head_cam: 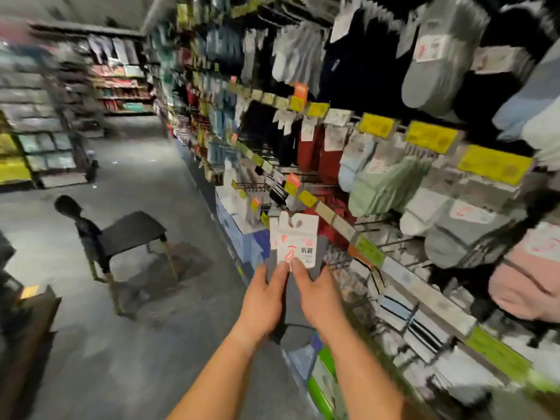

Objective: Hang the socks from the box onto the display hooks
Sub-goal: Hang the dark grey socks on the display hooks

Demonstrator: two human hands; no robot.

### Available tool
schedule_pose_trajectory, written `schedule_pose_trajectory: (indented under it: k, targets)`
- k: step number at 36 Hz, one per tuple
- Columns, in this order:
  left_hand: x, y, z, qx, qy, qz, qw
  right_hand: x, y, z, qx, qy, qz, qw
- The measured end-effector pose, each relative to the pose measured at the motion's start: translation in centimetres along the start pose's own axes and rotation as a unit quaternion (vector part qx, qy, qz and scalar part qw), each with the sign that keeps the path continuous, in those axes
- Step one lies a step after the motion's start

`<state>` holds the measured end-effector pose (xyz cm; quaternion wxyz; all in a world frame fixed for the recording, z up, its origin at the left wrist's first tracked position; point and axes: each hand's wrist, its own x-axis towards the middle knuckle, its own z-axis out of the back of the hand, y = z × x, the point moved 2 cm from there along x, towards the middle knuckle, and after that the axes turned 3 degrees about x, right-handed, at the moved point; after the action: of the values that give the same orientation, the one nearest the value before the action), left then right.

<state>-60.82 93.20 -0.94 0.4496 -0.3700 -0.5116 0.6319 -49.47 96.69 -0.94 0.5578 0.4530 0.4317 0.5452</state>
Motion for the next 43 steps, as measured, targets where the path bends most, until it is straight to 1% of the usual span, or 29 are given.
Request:
schedule_pose_trajectory:
  k: [7,14,19,23,27,29,33,38,43]
  targets:
    - [9.7,0.0,4.5,-0.021,-0.066,0.004,0.998,9.0,2.4,-7.9,-0.045,0.047,0.022,0.998]
    - [19.3,1.2,8.7,-0.037,-0.088,0.008,0.995,16.4,4.6,-15.4,-0.047,0.054,0.036,0.997]
    - [27.2,2.5,13.4,-0.054,-0.079,-0.003,0.995,21.5,6.2,-22.2,-0.048,0.037,0.040,0.997]
    - [33.5,2.6,18.0,-0.046,-0.057,-0.008,0.997,25.3,8.5,-27.9,-0.059,0.030,0.038,0.997]
    - [40.1,2.7,21.9,-0.031,-0.034,-0.020,0.999,29.3,10.3,-33.3,-0.003,0.013,0.033,0.999]
    - [42.7,2.6,23.0,-0.034,-0.027,-0.023,0.999,31.4,10.7,-35.2,0.005,0.011,0.032,0.999]
    - [48.0,2.6,24.8,-0.061,-0.018,-0.017,0.998,36.1,11.5,-38.7,-0.025,-0.001,0.034,0.999]
    - [56.4,3.6,26.6,-0.058,-0.001,-0.030,0.998,42.7,11.9,-43.3,-0.023,-0.019,0.025,0.999]
    - [65.2,4.9,27.3,-0.085,0.033,-0.020,0.996,50.5,11.1,-47.5,-0.017,-0.031,0.027,0.999]
